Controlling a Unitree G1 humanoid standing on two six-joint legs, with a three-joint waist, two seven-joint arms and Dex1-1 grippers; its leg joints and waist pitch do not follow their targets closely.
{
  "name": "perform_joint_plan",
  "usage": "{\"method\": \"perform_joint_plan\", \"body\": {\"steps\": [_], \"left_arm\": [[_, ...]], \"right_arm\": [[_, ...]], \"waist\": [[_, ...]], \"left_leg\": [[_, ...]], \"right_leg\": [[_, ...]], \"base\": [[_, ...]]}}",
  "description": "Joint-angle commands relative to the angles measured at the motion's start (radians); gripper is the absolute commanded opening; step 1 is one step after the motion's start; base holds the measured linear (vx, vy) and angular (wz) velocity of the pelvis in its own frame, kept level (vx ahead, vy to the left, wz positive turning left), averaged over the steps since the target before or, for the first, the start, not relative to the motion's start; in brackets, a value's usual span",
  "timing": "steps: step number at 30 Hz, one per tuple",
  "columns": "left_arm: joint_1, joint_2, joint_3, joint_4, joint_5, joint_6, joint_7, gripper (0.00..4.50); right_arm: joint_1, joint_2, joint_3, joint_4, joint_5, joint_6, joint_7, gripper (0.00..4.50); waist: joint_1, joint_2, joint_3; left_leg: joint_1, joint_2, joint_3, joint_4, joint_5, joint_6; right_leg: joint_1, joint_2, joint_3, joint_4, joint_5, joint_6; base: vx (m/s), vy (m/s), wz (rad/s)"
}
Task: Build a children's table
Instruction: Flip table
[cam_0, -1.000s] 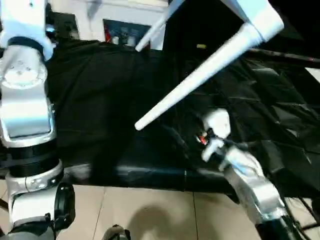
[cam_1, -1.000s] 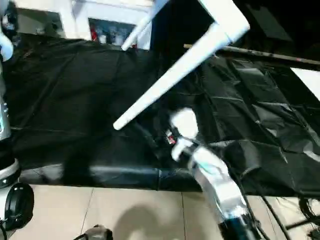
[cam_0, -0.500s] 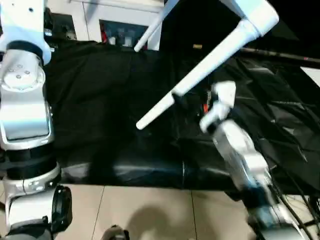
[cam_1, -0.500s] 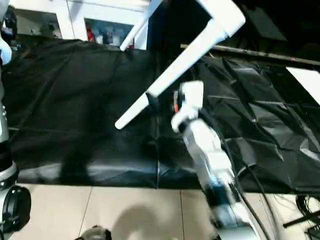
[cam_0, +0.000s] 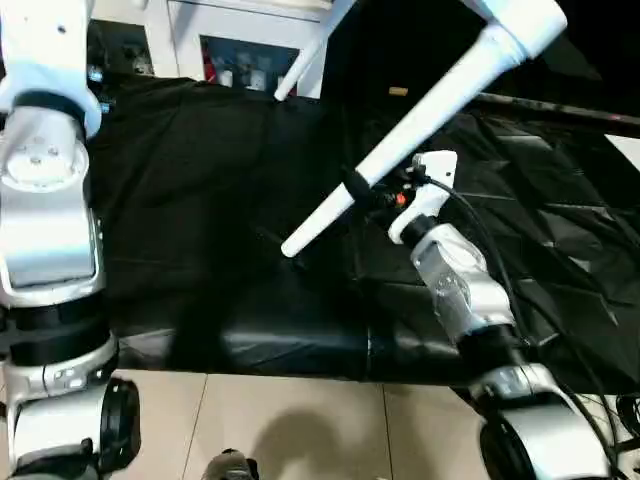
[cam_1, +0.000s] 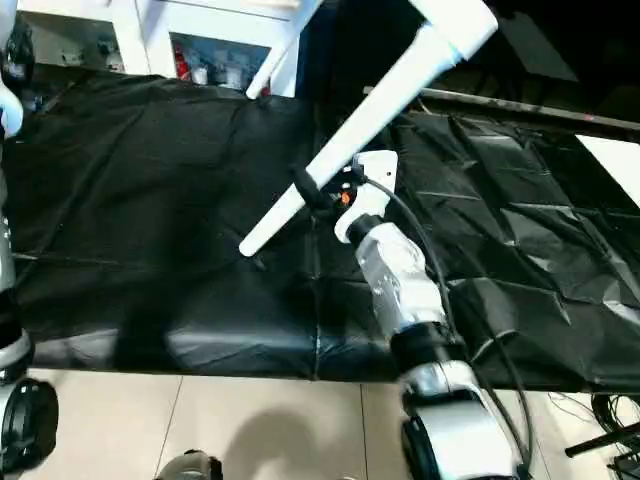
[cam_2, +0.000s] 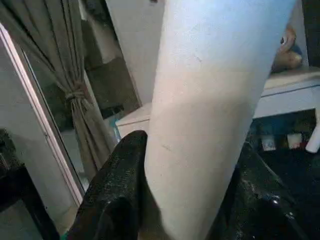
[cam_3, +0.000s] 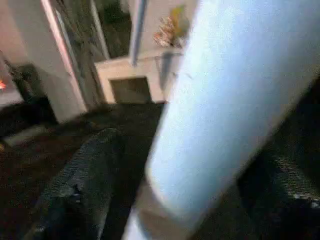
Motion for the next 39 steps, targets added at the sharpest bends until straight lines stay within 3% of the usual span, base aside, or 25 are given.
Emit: {"method": "perform_joint_plan", "body": {"steps": [1,3,7,8,9,14,15,20,25,33,34,36,37,39], "left_arm": [[0.019,-0.019,-0.014,-0.004,-0.038,-0.003,-0.003,1.83],[0.032,-0.018,-0.016,0.000,-0.038,-0.009,-0.004,1.77],[0.053,-0.015,-0.019,0.002,-0.040,-0.023,-0.006,1.72],[0.065,-0.014,-0.021,0.006,-0.045,-0.041,-0.011,1.70],[0.073,-0.013,-0.022,0.008,-0.048,-0.053,-0.014,1.69],[0.136,-0.030,-0.040,0.023,-0.077,-0.127,-0.028,1.64],[0.146,-0.035,-0.043,0.027,-0.080,-0.135,-0.028,1.63],[0.194,-0.063,-0.054,0.056,-0.098,-0.201,-0.024,1.62],[0.248,-0.079,-0.071,0.063,-0.104,-0.246,-0.013,1.61],[0.355,-0.104,-0.069,0.084,-0.119,-0.343,0.001,1.61],[0.389,-0.107,-0.071,0.084,-0.128,-0.360,-0.006,1.61],[0.401,-0.109,-0.070,0.082,-0.132,-0.363,-0.009,1.61],[0.419,-0.111,-0.070,0.082,-0.132,-0.370,-0.005,1.61],[0.436,-0.103,-0.075,0.096,-0.128,-0.389,-0.003,1.61]], "right_arm": [[-0.016,-0.001,-0.029,0.022,0.038,-0.012,0.044,3.17],[-0.018,0.004,-0.035,0.024,0.051,-0.015,0.079,2.86],[-0.017,0.014,-0.046,0.014,0.064,-0.018,0.142,2.72],[-0.012,0.014,-0.044,0.010,0.057,-0.028,0.149,2.58],[-0.009,0.013,-0.042,0.008,0.053,-0.035,0.152,2.46],[0.046,0.001,-0.027,-0.053,0.032,-0.049,0.175,2.04],[0.057,-0.003,-0.021,-0.064,0.024,-0.050,0.177,1.97],[0.120,-0.019,-0.004,-0.162,-0.002,-0.044,0.182,1.65],[0.190,-0.066,0.027,-0.284,-0.054,-0.056,0.171,1.58],[0.251,-0.118,0.045,-0.380,-0.148,-0.066,0.126,1.57],[0.261,-0.127,0.054,-0.380,-0.175,-0.070,0.109,1.57],[0.263,-0.130,0.058,-0.376,-0.185,-0.073,0.104,1.57],[0.266,-0.131,0.064,-0.362,-0.201,-0.083,0.098,1.57],[0.273,-0.127,0.070,-0.360,-0.212,-0.082,0.086,1.57]], "waist": [[-0.005,0.017,-0.075],[-0.005,0.016,-0.076],[0.000,0.016,-0.077],[0.001,0.012,-0.077],[0.002,0.015,-0.077],[0.010,0.013,-0.078],[0.012,0.017,-0.077],[0.017,0.013,-0.075],[0.018,0.009,-0.074],[0.015,0.005,-0.074],[0.016,0.010,-0.075],[0.014,0.006,-0.070],[0.013,0.004,-0.071],[0.011,0.006,-0.070]], "left_leg": [[0.052,0.040,-0.025,-0.083,-0.293,-0.054],[0.050,0.039,-0.024,-0.083,-0.282,-0.050],[0.050,0.039,-0.024,-0.083,-0.265,-0.043],[0.050,0.040,-0.024,-0.083,-0.261,-0.043],[0.051,0.040,-0.024,-0.084,-0.256,-0.043],[0.054,0.042,-0.025,-0.086,-0.259,-0.052],[0.056,0.042,-0.025,-0.088,-0.273,-0.058],[0.061,0.042,-0.029,-0.094,-0.362,-0.084],[0.059,0.043,-0.031,-0.098,-0.388,-0.090],[0.055,0.042,-0.031,-0.100,-0.368,-0.079],[0.061,0.044,-0.031,-0.099,-0.376,-0.084],[0.061,0.042,-0.030,-0.102,-0.419,-0.093],[0.067,0.043,-0.032,-0.102,-0.451,-0.100],[0.067,0.044,-0.035,-0.106,-0.479,-0.107]], "right_leg": [[0.014,-0.052,0.020,-0.075,-0.141,-0.167],[0.015,-0.051,0.020,-0.074,-0.123,-0.171],[0.017,-0.052,0.020,-0.073,-0.109,-0.179],[0.017,-0.052,0.019,-0.072,-0.106,-0.180],[0.016,-0.052,0.019,-0.072,-0.101,-0.182],[0.017,-0.051,0.018,-0.072,-0.080,-0.172],[0.013,-0.049,0.017,-0.073,-0.089,-0.168],[0.008,-0.052,0.020,-0.085,-0.172,-0.142],[0.008,-0.053,0.020,-0.091,-0.204,-0.122],[0.010,-0.051,0.021,-0.096,-0.188,-0.112],[0.006,-0.049,0.021,-0.096,-0.186,-0.111],[0.005,-0.049,0.021,-0.102,-0.225,-0.105],[0.000,-0.049,0.021,-0.104,-0.253,-0.102],[-0.001,-0.048,0.021,-0.107,-0.265,-0.096]], "base": [[0.000,0.000,0.00],[0.000,0.000,0.00],[0.000,0.000,0.00],[0.000,0.000,0.00],[0.000,0.000,0.00],[0.000,0.000,0.00],[0.000,0.000,0.00],[0.000,0.000,0.00],[0.000,0.000,0.00],[0.000,0.000,0.00],[0.000,0.000,0.00],[0.000,0.000,0.00],[0.000,0.000,0.00],[0.000,0.000,0.00]]}}
